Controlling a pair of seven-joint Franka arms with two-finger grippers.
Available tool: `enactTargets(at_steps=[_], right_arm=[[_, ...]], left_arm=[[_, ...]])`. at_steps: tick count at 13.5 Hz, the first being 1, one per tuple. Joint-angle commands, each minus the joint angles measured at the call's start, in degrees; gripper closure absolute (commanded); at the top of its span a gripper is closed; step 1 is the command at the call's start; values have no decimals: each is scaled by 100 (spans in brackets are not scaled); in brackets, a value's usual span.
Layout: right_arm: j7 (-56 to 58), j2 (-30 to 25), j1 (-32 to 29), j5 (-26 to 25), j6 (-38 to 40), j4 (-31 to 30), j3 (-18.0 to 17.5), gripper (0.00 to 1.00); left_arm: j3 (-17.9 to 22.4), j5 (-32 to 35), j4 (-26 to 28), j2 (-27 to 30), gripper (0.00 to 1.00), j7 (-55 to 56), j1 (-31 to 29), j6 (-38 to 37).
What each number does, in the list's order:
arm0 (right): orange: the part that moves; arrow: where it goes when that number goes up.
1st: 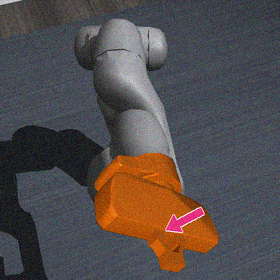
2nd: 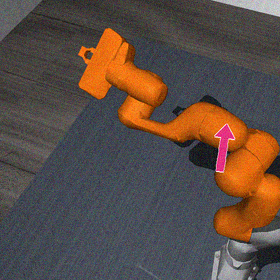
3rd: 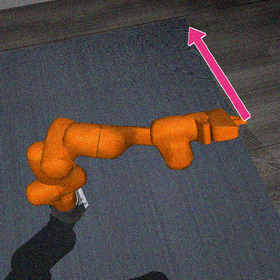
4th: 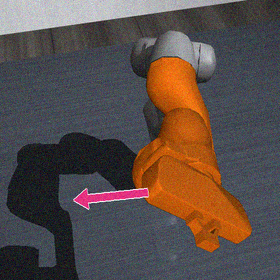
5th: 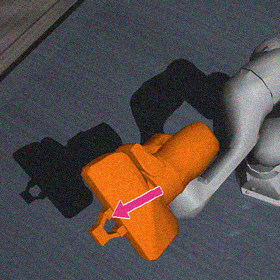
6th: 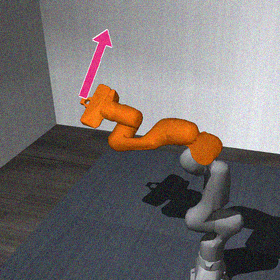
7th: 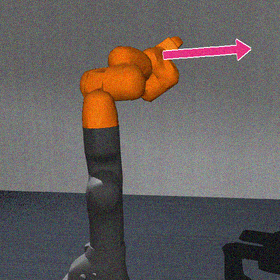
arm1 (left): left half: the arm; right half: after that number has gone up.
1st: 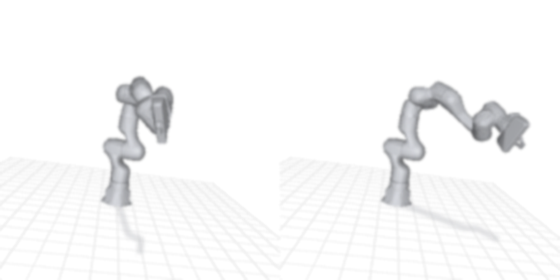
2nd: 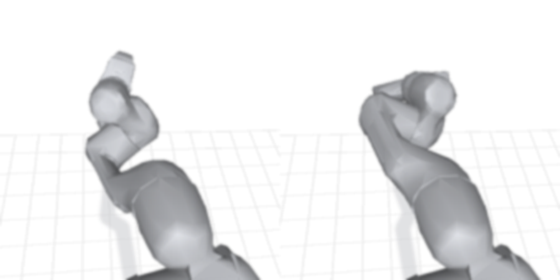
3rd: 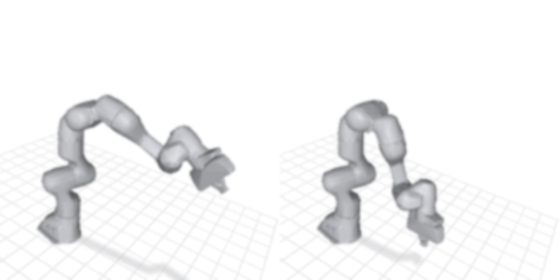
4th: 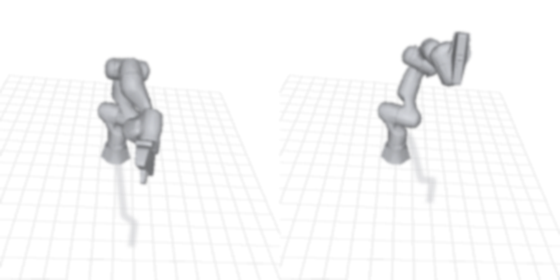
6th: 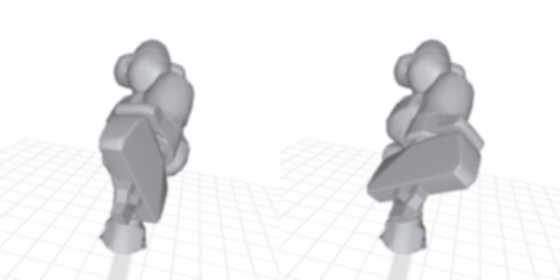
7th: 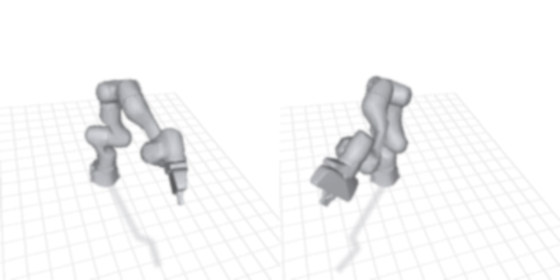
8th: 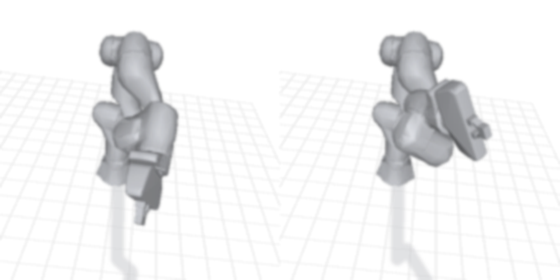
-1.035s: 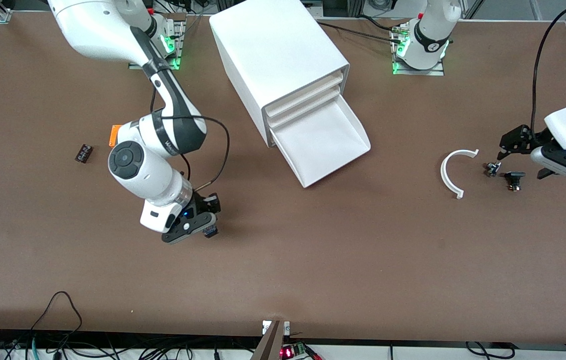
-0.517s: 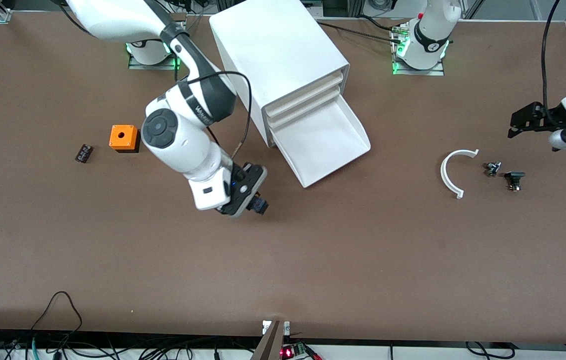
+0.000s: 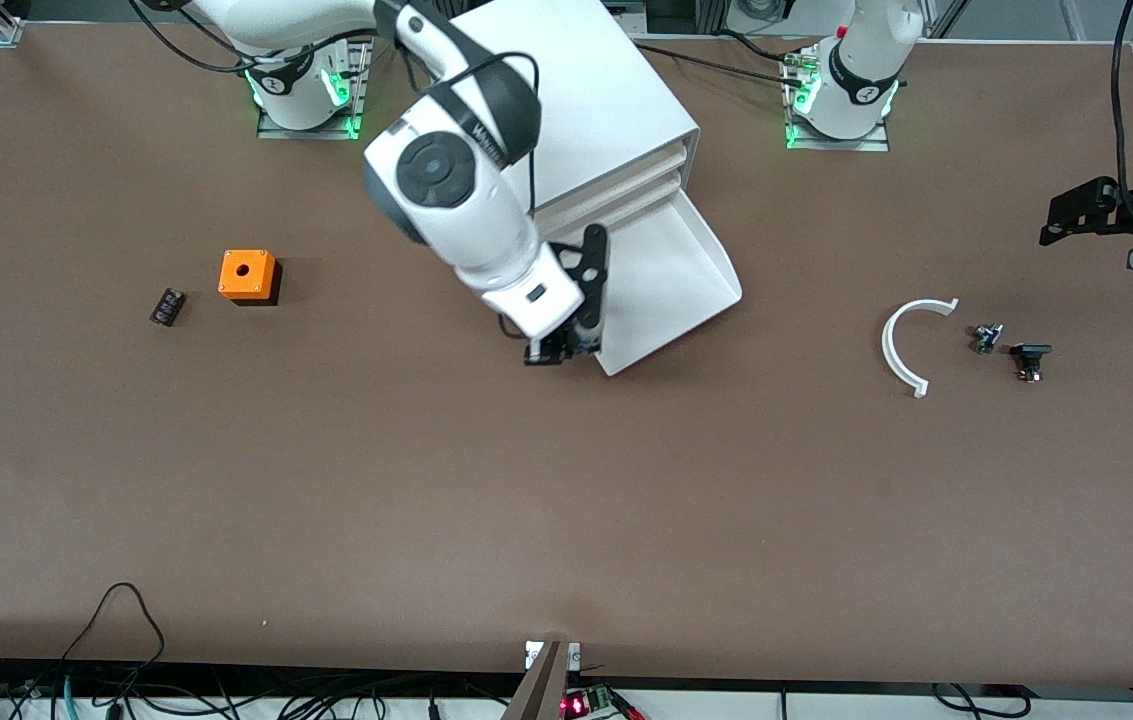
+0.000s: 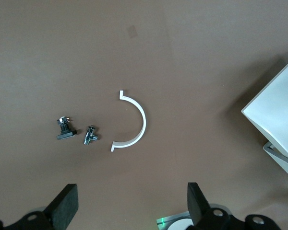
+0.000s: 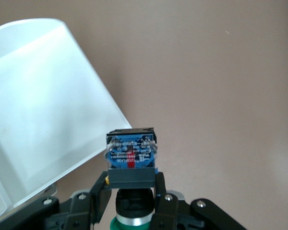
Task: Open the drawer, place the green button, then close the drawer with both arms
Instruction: 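Carry the green button with the right gripper into the open drawer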
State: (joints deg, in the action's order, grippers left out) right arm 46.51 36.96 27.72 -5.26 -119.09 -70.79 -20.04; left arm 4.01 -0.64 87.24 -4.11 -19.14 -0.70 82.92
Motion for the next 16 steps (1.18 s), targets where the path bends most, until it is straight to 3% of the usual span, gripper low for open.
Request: enactTargets(at_steps=[1,4,9,12,16], right_arm=[[262,240,356,-353,166,232,-97,66],[271,399,585,-625,123,241,-97,66],[271,715,866,-924,105,241,-79,66],[262,865,1024,-1004,96,241,-79,66],[244,1032,1157,-1197,61,241,-166,66]], left_arm=[[-93,108,20,33,0,16,-342,-57],[-85,108,380,454,0,7,-361,84],[-119,178,285,411,0,86,-264,224],[-505,468,232,341,0,524,-255,224],[-524,407,276,323,0,552,-343,233]])
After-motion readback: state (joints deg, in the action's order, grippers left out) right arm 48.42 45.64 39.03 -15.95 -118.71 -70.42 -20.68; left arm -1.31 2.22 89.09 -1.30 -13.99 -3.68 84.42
